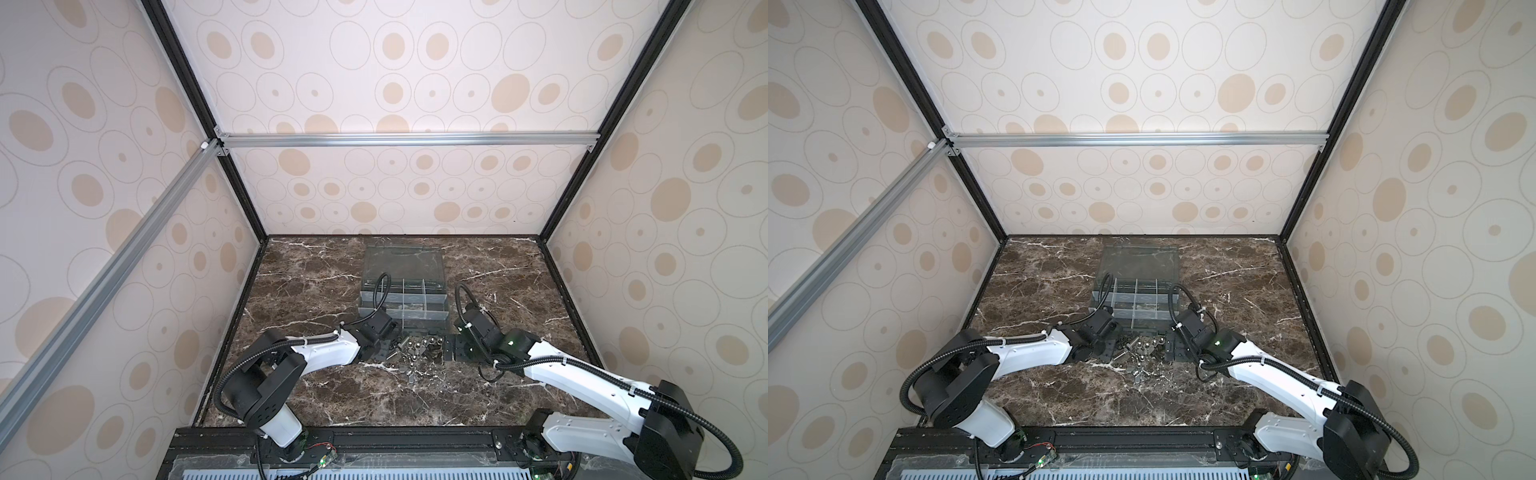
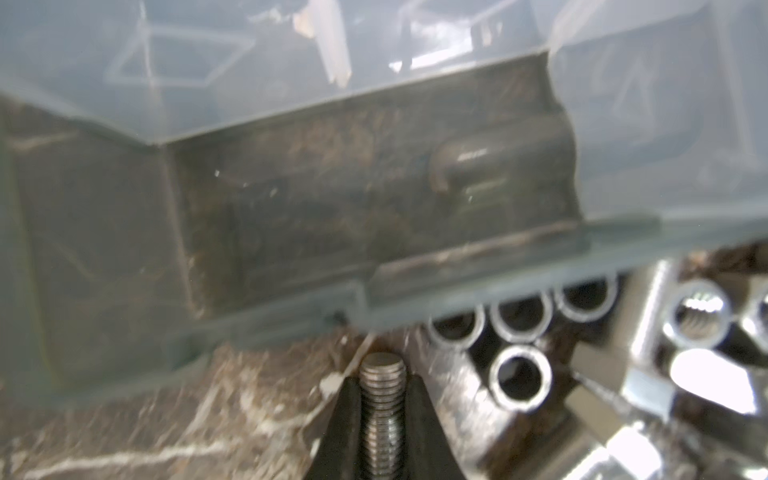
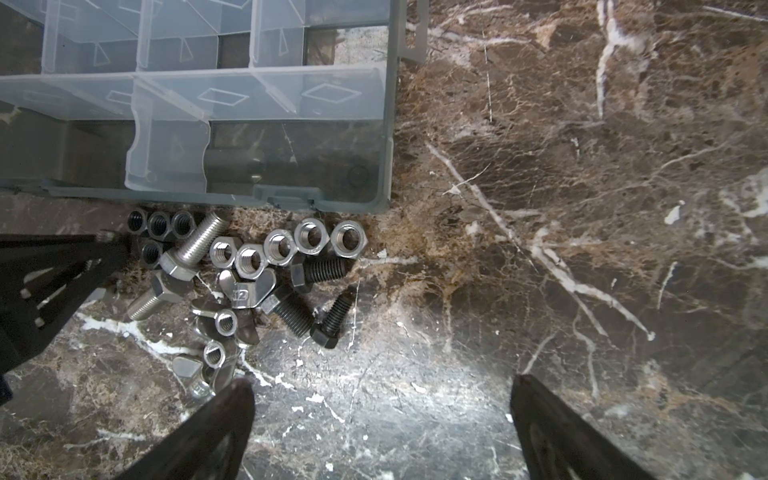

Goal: Sort the screws and nuts into containers
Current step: 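Lift the bolt with the left gripper and drop it into the organizer compartment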

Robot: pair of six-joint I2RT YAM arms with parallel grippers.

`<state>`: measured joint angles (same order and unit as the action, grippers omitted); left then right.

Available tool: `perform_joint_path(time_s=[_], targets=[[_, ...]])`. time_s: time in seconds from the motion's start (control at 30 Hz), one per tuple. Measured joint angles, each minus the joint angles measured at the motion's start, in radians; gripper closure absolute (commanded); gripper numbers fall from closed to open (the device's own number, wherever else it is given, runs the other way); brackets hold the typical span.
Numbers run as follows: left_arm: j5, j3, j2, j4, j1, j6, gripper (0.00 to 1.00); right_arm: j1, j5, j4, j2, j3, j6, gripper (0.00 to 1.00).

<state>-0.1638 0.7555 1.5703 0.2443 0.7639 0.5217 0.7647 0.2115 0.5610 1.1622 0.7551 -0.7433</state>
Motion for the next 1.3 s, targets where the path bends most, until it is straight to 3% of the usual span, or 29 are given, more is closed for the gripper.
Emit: perform_joint_path(time_s=[0.27, 0.53, 0.77, 1.3], targets=[[0.006, 0.000, -0.117, 0.076, -0.005, -0.018, 0.91, 0.000, -0.001, 0.000, 0.000, 0.000, -0.001, 0.00], [0.029, 0.116, -0.139, 0.094, -0.039, -0.048, 0.91, 0.000, -0.001, -0.002, -0.005, -0.017, -0.005, 0.00], [0.061, 0.231, -0.053, 0.047, -0.108, -0.071, 0.91, 0.000, -0.001, 0.000, -0.027, -0.018, -0.013, 0.00], [0.126, 0.251, 0.070, -0.021, -0.167, -0.074, 0.88, 0.002, 0.003, 0.013, -0.071, -0.049, -0.035, 0.00]])
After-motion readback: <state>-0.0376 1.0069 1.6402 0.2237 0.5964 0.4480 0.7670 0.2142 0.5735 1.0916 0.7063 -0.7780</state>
